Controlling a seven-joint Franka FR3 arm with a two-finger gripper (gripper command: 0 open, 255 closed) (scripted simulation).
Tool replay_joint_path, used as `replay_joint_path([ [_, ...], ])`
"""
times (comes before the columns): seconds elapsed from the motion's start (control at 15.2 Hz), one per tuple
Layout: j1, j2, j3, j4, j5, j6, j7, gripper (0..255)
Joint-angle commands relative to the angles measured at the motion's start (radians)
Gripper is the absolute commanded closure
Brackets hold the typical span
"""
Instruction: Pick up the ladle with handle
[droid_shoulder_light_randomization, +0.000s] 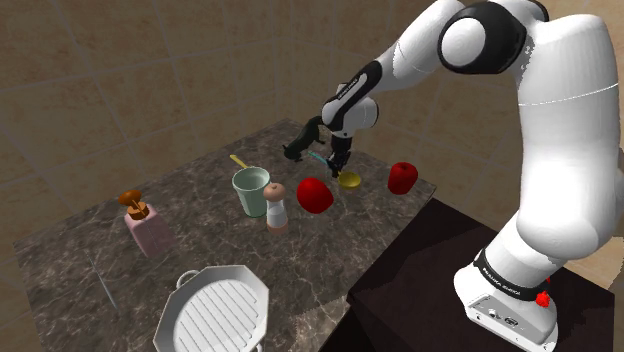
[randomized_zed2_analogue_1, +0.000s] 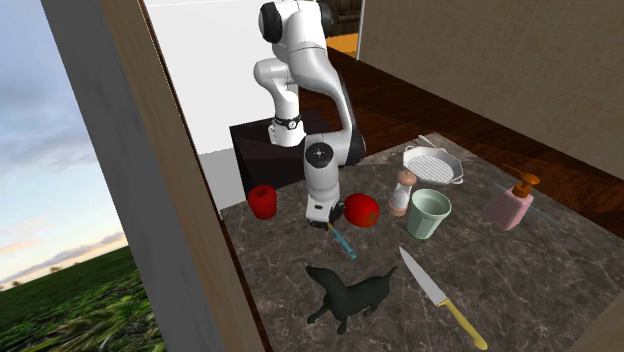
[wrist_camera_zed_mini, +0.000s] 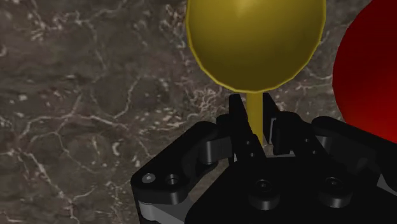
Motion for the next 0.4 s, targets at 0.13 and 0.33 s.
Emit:
replay_joint_path([
  [0.13,0.003,-0.042,-0.006,-0.005,-0.009,-0.036,0.009,255],
  [0.33,0.004,-0.054,-0.007,-0.007,-0.011,-0.047,0.012,255],
])
